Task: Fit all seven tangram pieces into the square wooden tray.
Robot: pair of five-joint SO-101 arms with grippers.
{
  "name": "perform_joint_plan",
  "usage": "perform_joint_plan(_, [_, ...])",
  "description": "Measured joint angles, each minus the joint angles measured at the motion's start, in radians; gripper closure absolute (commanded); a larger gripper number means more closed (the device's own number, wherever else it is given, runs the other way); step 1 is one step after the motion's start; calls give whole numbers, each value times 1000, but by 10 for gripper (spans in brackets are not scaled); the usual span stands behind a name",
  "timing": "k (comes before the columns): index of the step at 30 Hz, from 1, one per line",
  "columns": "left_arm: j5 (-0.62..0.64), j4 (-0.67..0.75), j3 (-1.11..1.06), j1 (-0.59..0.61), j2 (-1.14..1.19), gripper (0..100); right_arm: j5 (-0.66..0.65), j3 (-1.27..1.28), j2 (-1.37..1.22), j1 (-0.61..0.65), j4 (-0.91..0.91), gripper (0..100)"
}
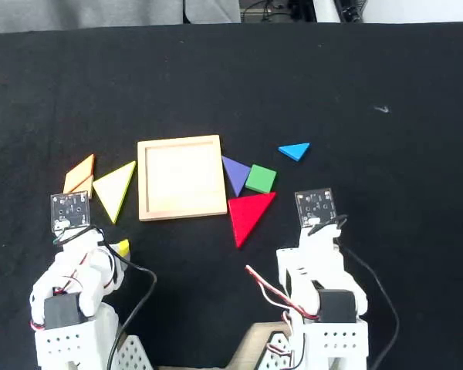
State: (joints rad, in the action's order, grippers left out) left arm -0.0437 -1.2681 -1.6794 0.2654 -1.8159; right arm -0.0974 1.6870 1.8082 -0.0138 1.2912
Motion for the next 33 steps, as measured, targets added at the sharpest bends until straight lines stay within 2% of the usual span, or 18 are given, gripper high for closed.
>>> perform_joint_plan(15, [0,0,0,0,0,769,0,0,0,0,0,987])
perform_joint_plan(24, [0,0,0,-216,0,769,0,0,0,0,0,987])
perform_joint_plan(33, [0,0,0,-316,0,768,0,0,0,0,0,987])
